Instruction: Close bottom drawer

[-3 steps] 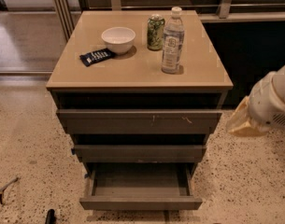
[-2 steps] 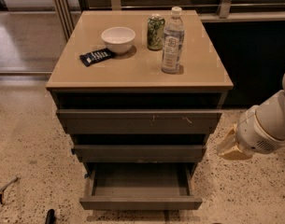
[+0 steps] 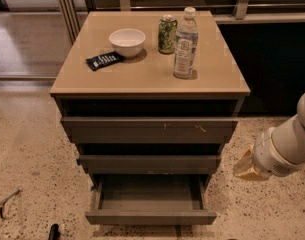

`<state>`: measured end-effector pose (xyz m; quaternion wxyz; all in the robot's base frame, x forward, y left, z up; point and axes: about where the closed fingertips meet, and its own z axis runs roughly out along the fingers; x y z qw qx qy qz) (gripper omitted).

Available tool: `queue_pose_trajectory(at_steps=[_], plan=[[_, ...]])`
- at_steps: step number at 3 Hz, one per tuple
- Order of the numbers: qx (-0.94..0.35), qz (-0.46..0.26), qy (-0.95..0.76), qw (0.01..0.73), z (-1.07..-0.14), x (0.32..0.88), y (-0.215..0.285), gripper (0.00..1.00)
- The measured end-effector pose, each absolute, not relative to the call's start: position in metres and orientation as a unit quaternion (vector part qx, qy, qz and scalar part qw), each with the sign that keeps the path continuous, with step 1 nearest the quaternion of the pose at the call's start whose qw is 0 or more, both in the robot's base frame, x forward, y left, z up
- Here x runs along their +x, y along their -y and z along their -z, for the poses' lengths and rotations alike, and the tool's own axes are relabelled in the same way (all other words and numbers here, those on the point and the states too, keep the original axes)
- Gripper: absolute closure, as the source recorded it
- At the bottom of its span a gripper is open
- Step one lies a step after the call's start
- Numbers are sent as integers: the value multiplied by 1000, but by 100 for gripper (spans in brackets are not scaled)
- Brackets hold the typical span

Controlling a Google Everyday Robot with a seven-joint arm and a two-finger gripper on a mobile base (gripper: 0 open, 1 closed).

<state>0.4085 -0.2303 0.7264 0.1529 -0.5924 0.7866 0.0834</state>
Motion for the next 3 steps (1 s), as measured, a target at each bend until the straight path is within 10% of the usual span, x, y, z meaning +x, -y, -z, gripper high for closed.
queue_pose_trajectory(at_steps=[3], plan=[[-604, -166, -770, 121, -430, 393, 256, 100]])
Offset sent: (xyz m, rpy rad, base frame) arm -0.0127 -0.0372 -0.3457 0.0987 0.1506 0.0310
